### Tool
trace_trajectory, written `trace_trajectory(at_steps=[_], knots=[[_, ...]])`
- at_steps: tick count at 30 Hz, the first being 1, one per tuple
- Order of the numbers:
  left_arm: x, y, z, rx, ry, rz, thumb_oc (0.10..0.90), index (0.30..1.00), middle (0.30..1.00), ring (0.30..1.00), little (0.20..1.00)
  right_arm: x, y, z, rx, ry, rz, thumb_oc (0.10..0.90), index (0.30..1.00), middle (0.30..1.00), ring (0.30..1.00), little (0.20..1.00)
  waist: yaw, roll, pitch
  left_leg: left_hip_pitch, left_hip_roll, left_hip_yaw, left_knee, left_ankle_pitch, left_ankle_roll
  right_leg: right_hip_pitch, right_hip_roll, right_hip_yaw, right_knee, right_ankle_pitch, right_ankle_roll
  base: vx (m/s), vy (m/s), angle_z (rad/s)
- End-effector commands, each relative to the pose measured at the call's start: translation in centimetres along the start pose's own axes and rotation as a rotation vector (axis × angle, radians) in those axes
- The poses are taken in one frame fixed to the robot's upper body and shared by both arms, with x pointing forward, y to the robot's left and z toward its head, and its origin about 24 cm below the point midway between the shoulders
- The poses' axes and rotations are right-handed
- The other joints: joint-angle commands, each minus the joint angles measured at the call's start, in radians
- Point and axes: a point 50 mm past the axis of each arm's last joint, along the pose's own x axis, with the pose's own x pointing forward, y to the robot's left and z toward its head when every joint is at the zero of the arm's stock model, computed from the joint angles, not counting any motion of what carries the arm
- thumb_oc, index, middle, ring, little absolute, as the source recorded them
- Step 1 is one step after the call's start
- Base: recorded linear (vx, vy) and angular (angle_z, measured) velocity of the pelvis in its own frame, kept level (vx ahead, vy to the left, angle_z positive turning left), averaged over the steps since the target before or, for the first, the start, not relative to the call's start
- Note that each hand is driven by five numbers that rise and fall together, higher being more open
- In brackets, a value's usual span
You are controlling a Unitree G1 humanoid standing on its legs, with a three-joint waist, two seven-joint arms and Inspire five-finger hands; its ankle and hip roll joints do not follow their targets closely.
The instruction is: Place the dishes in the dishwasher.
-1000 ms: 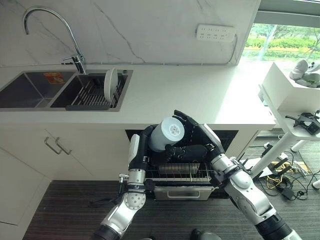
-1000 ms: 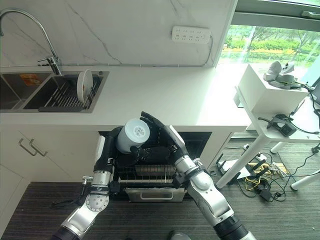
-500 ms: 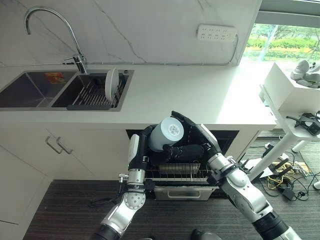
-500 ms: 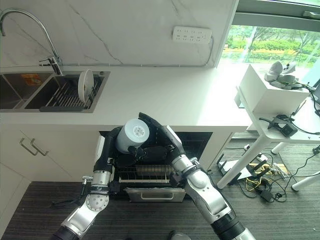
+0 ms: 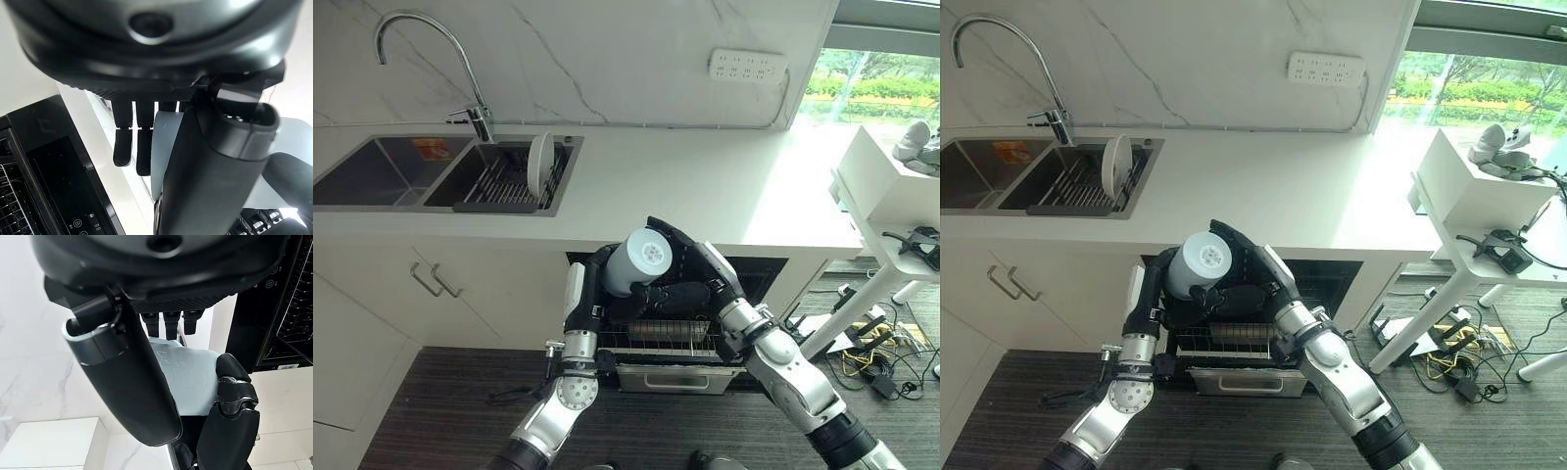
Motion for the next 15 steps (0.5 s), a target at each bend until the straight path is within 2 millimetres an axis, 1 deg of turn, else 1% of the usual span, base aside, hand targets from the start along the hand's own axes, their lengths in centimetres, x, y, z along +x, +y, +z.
trace_trajectory(at_steps=[1, 3, 4, 5, 6, 7, 8, 15], knots=[[2.4, -1.4, 5.8, -0.057, -0.327, -0.073, 0.4, 0.3, 0.3, 0.3, 0.3, 3.1, 3.4, 6.4, -0.029, -0.306, 0.19, 0.8, 0.9, 0.9, 0.9, 0.9, 0.001, -0.016, -0.017, -0.012, 0.023, 0.028, 0.067, -0.115, -0.002, 0.128, -0.002, 0.077, -0.094, -0.055, 0.107, 0.0, 0.0, 0.0], [2.4, -1.5, 5.7, -0.055, -0.325, -0.077, 0.4, 0.3, 0.3, 0.3, 0.3, 3.2, 3.5, 6.4, -0.031, -0.306, 0.198, 0.8, 0.9, 0.9, 0.9, 0.9, 0.002, -0.016, -0.016, -0.012, 0.023, 0.028, 0.067, -0.114, -0.002, 0.128, -0.002, 0.077, -0.094, -0.055, 0.107, 0.0, 0.0, 0.0], [2.3, -1.5, 5.7, -0.055, -0.325, -0.079, 0.4, 0.3, 0.3, 0.3, 0.3, 3.2, 3.6, 6.4, -0.032, -0.307, 0.202, 0.742, 0.813, 0.813, 0.813, 0.813, 0.002, -0.016, -0.016, -0.012, 0.023, 0.028, 0.067, -0.114, -0.002, 0.128, -0.002, 0.076, -0.094, -0.055, 0.107, 0.0, 0.0, 0.0], [2.3, -1.5, 5.7, -0.053, -0.325, -0.082, 0.4, 0.3, 0.3, 0.3, 0.3, 3.3, 3.7, 6.5, -0.036, -0.308, 0.207, 0.596, 0.594, 0.594, 0.594, 0.594, 0.003, -0.016, -0.016, -0.012, 0.023, 0.027, 0.067, -0.115, -0.002, 0.129, -0.002, 0.076, -0.094, -0.055, 0.107, 0.0, 0.0, 0.0], [2.3, -1.5, 5.6, -0.052, -0.324, -0.086, 0.4, 0.3, 0.3, 0.3, 0.3, 3.3, 3.8, 6.5, -0.042, -0.311, 0.213, 0.519, 0.479, 0.479, 0.479, 0.479, 0.004, -0.015, -0.016, -0.012, 0.022, 0.027, 0.067, -0.114, -0.001, 0.129, -0.002, 0.075, -0.094, -0.055, 0.107, 0.0, 0.0, 0.0], [2.3, -1.6, 5.6, -0.051, -0.324, -0.088, 0.4, 0.3, 0.3, 0.3, 0.3, 3.4, 3.9, 6.5, -0.046, -0.317, 0.214, 0.408, 0.312, 0.312, 0.312, 0.312, 0.005, -0.015, -0.015, -0.012, 0.022, 0.026, 0.067, -0.114, -0.001, 0.129, -0.003, 0.075, -0.094, -0.055, 0.107, 0.0, 0.0, 0.0], [2.3, -1.6, 5.6, -0.05, -0.323, -0.09, 0.4, 0.3, 0.3, 0.3, 0.3, 3.4, 3.9, 6.6, -0.054, -0.324, 0.217, 0.4, 0.3, 0.3, 0.3, 0.3, 0.005, -0.015, -0.016, -0.012, 0.022, 0.026, 0.067, -0.114, -0.001, 0.129, -0.002, 0.074, -0.094, -0.055, 0.107, 0.0, 0.0, 0.0], [2.3, -2.0, 5.5, -0.037, -0.322, -0.111, 0.4, 0.3, 0.3, 0.3, 0.3, 3.5, 4.4, 6.8, -0.086, -0.337, 0.224, 0.4, 0.3, 0.3, 0.3, 0.3, 0.008, -0.014, -0.015, -0.013, 0.021, 0.025, 0.067, -0.115, -0.001, 0.129, -0.004, 0.073, -0.094, -0.055, 0.107, 0.0, 0.0, 0.0]])
